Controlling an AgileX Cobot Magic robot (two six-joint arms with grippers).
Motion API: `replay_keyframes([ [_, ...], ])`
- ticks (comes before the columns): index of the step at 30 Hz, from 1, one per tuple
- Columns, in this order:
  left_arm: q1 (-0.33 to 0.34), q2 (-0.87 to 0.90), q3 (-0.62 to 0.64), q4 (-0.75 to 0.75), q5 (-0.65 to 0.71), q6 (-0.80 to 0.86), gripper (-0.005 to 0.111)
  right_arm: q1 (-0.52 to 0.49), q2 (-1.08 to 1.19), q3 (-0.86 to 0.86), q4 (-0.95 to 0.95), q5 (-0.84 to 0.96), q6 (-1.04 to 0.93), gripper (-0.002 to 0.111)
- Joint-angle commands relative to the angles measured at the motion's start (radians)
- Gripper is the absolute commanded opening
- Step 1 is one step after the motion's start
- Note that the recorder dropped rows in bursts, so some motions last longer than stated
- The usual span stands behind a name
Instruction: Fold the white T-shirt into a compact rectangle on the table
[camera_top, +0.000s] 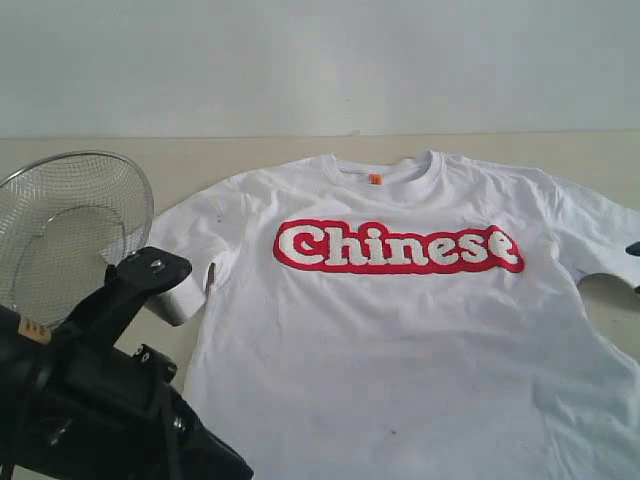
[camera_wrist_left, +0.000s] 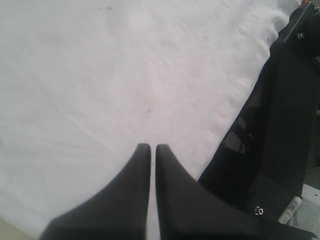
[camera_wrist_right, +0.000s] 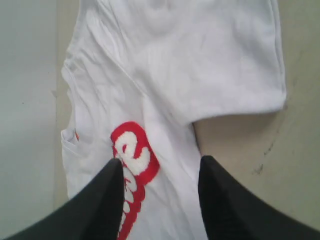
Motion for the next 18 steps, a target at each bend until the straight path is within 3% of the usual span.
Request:
replay_keyframes([
  [1,-0.001,-0.007,0.002,-0.008,0.001,-0.008,0.005,0.002,-0.001,-0.022,0.004,-0.038,0.059,0.042],
  [10,-0.001,-0.007,0.002,-0.029,-0.003,-0.008,0.005,0.08,0.122,-0.024,0.004,-0.087,0.164,0.042],
  [18,-0.001,-0.007,0.002,-0.029,0.003,-0.008,0.005,0.08,0.17,-0.08,0.004,-0.067,0.159,0.042],
])
